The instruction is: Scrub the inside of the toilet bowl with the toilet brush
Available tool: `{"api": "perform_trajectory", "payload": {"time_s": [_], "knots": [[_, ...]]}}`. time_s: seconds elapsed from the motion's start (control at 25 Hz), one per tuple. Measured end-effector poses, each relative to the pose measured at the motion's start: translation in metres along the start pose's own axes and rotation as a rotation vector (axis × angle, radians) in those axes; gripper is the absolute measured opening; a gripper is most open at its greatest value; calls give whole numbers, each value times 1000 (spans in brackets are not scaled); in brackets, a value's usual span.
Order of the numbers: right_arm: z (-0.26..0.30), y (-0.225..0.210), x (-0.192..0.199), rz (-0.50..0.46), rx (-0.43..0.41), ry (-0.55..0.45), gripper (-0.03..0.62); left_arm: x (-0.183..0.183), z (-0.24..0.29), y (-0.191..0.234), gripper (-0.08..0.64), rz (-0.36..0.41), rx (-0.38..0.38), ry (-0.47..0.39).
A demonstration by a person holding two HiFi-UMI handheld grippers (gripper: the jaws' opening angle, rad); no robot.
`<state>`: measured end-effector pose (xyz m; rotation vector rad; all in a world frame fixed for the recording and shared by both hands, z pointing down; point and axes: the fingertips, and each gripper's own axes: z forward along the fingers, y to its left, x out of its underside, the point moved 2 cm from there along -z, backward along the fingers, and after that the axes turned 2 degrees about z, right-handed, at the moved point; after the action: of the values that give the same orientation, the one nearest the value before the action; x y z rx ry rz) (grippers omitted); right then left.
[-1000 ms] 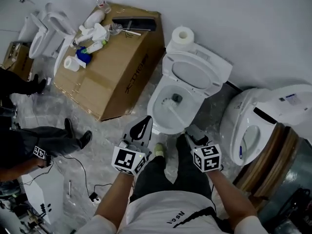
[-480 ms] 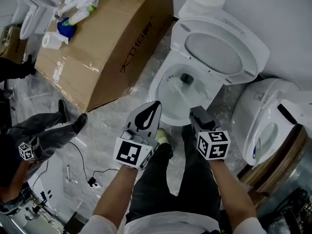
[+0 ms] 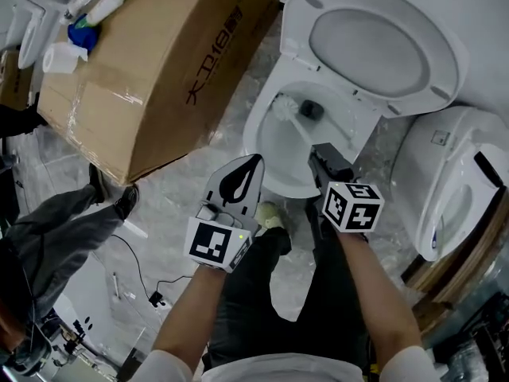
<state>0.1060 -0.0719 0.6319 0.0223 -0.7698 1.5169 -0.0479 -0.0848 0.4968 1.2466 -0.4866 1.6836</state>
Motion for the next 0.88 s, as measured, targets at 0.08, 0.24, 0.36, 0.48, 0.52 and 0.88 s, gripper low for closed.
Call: {"api": "perform_trajectory", "payload": {"time_s": [0.08,0.24,0.36,0.48,0.52,0.88], "knots": [[4,-1,1,26,-4,-4,158,2,-1,3,8,6,1,-5],[5,0,6,72,-13,3,158,2,-5,6,8,11,3,-11],[4,3,11,89,-23,9,158,4,-8,9,8,6,-2,-12],[1,10,18,88,-37,26,158,5,-10,8,8,-3,-4,-11],[0,12,21,84,-43,35,158,5,-11,8,8,-5,-5,-10],[-17,24,51,57,-80,124,158,16,-16,1,8,-34,-8,-1]]}}
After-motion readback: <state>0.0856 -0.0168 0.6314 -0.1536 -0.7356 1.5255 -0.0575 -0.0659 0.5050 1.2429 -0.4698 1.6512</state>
